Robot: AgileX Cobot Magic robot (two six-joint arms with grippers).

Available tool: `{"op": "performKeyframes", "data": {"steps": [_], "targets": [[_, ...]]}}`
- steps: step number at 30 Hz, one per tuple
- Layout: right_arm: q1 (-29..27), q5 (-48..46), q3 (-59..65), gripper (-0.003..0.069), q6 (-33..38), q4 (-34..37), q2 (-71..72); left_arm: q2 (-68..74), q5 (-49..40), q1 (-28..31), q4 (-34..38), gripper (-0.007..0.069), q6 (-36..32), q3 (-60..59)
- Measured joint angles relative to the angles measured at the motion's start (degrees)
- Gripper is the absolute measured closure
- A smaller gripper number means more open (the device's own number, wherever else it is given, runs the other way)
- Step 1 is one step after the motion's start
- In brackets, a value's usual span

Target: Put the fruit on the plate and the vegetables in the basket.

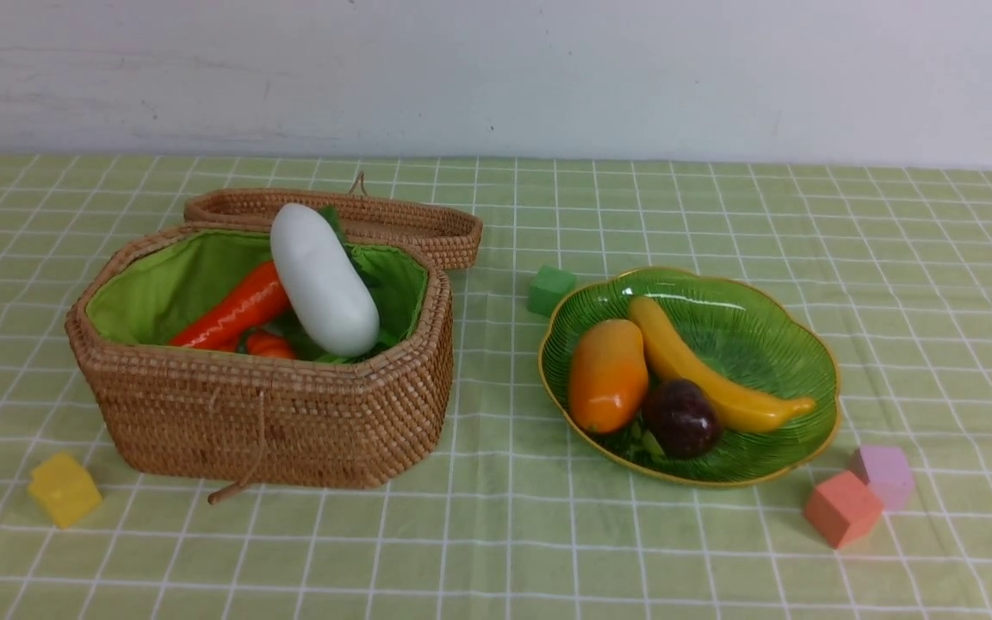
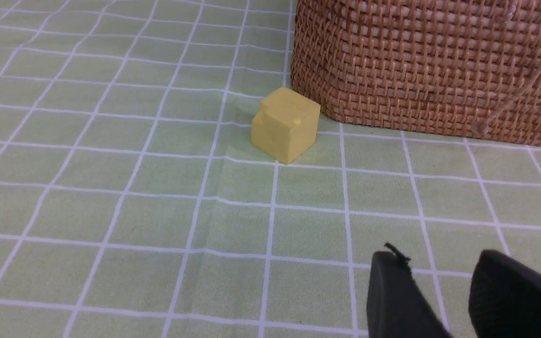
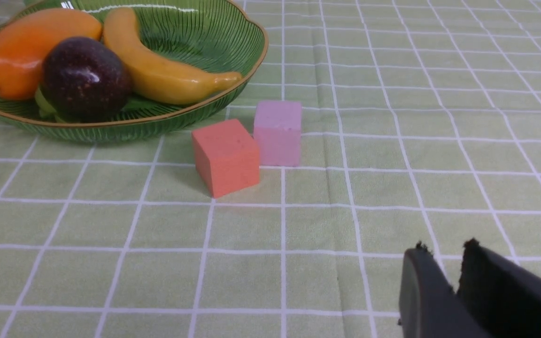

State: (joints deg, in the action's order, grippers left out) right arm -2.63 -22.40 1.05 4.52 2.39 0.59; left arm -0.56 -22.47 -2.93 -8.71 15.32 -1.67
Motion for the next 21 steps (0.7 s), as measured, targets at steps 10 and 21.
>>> {"op": "performKeyframes", "data": {"steps": [10, 21], "targets": [[0.0, 0.0, 0.0, 0.0510, 0.0, 0.0, 0.0, 0.0, 0.0, 0.0, 0.0, 0.0386, 0.0, 0.0], [0.0, 0.0, 0.0, 0.0508, 0.0, -0.1, 0.0, 0.0, 0.0, 0.3, 0.0, 0.0386, 0.0, 0.0]]}}
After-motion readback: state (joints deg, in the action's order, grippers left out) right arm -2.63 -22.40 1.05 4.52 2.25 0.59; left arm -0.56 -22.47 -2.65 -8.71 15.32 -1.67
